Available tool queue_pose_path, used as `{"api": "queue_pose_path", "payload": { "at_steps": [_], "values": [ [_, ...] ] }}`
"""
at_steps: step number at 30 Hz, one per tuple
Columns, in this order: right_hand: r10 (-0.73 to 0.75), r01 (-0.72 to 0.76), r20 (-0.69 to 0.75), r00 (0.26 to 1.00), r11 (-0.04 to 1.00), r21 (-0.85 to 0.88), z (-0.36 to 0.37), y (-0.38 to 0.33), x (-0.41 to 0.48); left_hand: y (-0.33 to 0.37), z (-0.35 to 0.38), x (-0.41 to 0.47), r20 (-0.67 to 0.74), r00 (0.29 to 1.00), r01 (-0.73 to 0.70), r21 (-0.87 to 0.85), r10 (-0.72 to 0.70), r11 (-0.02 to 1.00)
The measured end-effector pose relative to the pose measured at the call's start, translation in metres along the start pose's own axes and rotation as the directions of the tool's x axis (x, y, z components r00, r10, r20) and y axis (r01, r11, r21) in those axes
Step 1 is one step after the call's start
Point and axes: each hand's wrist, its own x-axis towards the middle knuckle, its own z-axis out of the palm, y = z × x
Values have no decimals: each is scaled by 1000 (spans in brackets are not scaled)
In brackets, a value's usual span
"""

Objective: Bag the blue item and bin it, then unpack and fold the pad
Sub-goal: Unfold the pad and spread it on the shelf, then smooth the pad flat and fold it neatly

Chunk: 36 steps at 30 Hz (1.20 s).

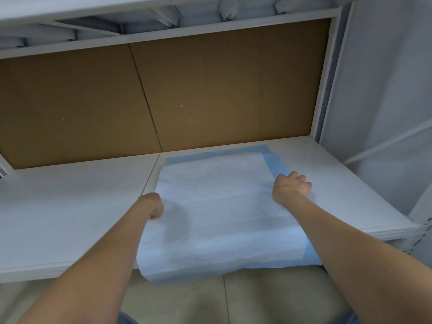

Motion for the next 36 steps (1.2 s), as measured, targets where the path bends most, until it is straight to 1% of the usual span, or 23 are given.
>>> {"api": "queue_pose_path", "payload": {
  "at_steps": [2,5,10,12,15,17,21,24,26,28,29,30,32,33,36],
  "values": [
    [-41,43,-30,999,996,81,0,-5,12,4,-1,13,-43,999,13,-79,-17,997],
    [-46,50,-26,999,978,202,0,-12,31,12,1,35,-140,989,13,-175,-38,984],
    [4,-8,15,1000,959,283,3,-16,63,27,2,70,-152,988,-6,-200,-25,980],
    [26,-37,42,999,956,292,7,-15,71,29,4,79,-164,986,-13,-196,-20,981],
    [56,-63,34,998,963,263,12,-13,79,29,6,91,-181,983,2,-180,-35,984],
    [111,-115,31,993,964,241,12,-8,80,27,5,94,-184,982,14,-158,-43,987],
    [223,-236,83,971,947,218,11,-2,72,22,-2,84,-103,995,-7,-54,1,999],
    [242,-252,79,967,951,181,11,0,66,20,-1,77,-56,998,-9,-29,8,1000],
    [177,-173,-9,984,972,162,8,-2,67,21,-6,77,-100,995,2,-14,-3,1000],
    [3,15,-116,993,988,154,5,-10,70,27,-10,78,-222,975,-31,-9,28,999],
    [-95,116,-141,985,982,151,5,-17,71,33,-11,80,-274,957,-96,-4,92,995],
    [-178,199,-143,974,968,153,3,-25,72,41,-11,81,-292,940,-177,17,175,984],
    [-295,310,-107,949,936,168,4,-41,74,61,-9,84,-276,899,-339,50,339,939],
    [-343,355,-96,934,920,164,4,-49,76,70,-7,86,-260,884,-388,56,389,920],
    [-427,436,-91,900,891,129,8,-67,88,89,-2,99,-234,850,-465,87,472,881]
  ]
}}
